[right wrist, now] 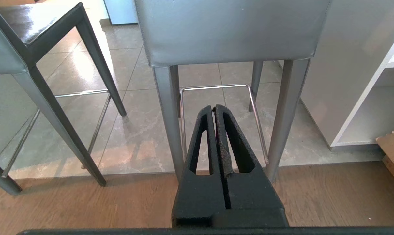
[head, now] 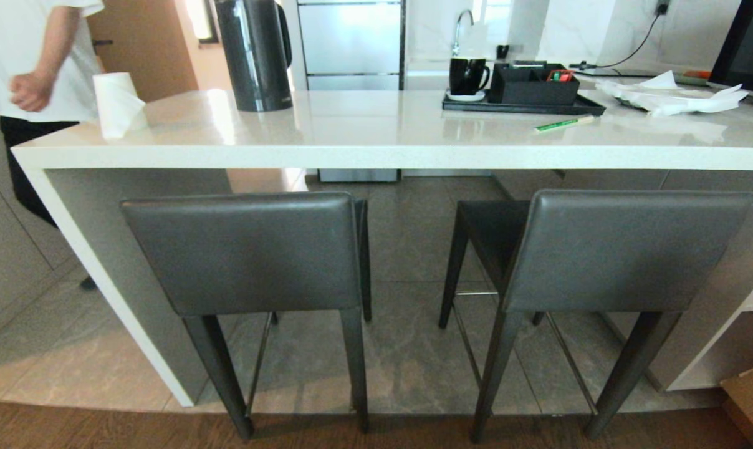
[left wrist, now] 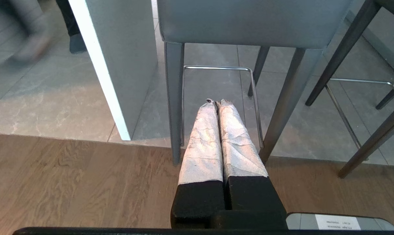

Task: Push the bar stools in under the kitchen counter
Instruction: Pull the gray chair out from under the dining table

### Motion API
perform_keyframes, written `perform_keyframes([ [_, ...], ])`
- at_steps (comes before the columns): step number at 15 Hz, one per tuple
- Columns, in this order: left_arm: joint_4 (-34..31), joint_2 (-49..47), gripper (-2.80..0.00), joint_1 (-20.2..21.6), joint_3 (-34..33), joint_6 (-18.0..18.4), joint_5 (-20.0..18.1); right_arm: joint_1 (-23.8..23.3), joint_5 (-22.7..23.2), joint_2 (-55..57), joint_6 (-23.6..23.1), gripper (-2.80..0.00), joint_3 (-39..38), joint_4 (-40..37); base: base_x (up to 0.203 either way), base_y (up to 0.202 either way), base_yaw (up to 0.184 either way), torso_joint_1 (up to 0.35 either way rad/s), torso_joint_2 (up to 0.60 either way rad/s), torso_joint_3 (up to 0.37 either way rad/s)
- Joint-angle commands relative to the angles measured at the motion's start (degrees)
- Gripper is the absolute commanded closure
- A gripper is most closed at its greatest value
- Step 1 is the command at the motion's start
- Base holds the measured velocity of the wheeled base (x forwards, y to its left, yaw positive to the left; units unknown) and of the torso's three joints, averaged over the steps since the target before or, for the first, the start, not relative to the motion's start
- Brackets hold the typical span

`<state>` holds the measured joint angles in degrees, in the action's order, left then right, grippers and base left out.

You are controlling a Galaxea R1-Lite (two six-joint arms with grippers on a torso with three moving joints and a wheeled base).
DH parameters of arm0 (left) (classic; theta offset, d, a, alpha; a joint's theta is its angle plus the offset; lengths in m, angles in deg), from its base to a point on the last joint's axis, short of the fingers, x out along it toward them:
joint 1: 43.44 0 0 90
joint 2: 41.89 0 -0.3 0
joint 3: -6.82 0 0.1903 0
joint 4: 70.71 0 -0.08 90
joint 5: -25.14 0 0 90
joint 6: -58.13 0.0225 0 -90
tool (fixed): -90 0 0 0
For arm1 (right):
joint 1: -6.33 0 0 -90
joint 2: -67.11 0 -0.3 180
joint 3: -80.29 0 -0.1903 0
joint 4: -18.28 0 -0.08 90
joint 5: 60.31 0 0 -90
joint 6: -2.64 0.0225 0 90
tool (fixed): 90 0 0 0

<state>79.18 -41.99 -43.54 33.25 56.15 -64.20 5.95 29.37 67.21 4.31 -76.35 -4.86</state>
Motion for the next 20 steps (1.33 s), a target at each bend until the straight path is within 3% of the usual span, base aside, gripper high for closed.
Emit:
perform_keyframes([
  [1,-0.03,-0.08,0.00,0.01,0.02,-0.05,0.04,-0.05,-0.04,0.08,0.00,0.00,0.00,0.03,0.000,0.000,0.000,0.000,0.00,0.000],
  [20,-0.03,-0.08,0.00,0.01,0.02,-0.13,0.04,-0.06,-0.04,0.08,0.08,0.00,0.00,0.03,0.000,0.000,0.000,0.000,0.00,0.000],
])
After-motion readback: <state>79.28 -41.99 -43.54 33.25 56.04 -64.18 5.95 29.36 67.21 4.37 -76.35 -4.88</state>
